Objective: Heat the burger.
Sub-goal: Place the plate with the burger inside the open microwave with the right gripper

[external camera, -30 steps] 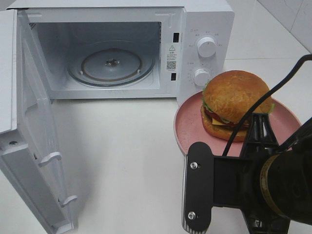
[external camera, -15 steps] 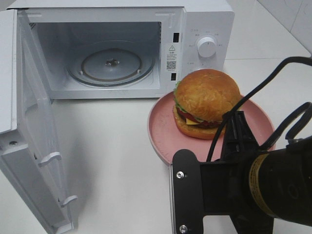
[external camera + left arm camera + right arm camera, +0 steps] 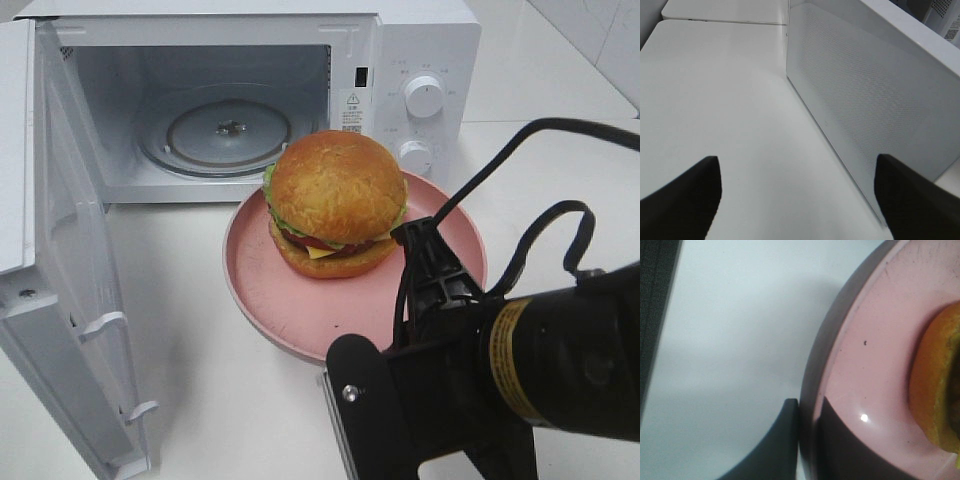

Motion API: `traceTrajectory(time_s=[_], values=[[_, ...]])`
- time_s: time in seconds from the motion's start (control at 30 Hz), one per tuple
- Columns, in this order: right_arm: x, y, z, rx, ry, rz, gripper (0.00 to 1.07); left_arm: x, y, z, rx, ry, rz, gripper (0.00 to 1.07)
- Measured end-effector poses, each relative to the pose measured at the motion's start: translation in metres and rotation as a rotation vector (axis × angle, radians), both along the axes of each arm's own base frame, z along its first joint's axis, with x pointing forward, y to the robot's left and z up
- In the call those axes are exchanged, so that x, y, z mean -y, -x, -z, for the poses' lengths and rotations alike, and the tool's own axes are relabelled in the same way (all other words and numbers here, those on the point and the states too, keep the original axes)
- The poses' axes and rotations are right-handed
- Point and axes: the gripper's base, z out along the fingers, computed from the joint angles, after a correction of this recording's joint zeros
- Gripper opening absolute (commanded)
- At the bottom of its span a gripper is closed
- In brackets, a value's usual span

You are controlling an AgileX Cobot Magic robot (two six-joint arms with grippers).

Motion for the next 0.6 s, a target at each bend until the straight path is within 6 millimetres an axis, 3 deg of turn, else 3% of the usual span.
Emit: traceTrajectory(time_s=[0.1,0.17,0.6], values=[[0.001,-0.004,0.000,0.002,-0.001,-0.005,0.00,0.000,0.000,0.000,0.000,0.000,0.000,0.77],[0.008,-0.017,0.000,0.016,0.018,-0.018,0.00,0.000,0.000,0.000,0.000,0.001,0.001,0.77],[0.022,-0.035,0.003,-0.015,0.096,-0.187,0.00,0.000,0.000,0.000,0.000,0.001,0.001,0.77]])
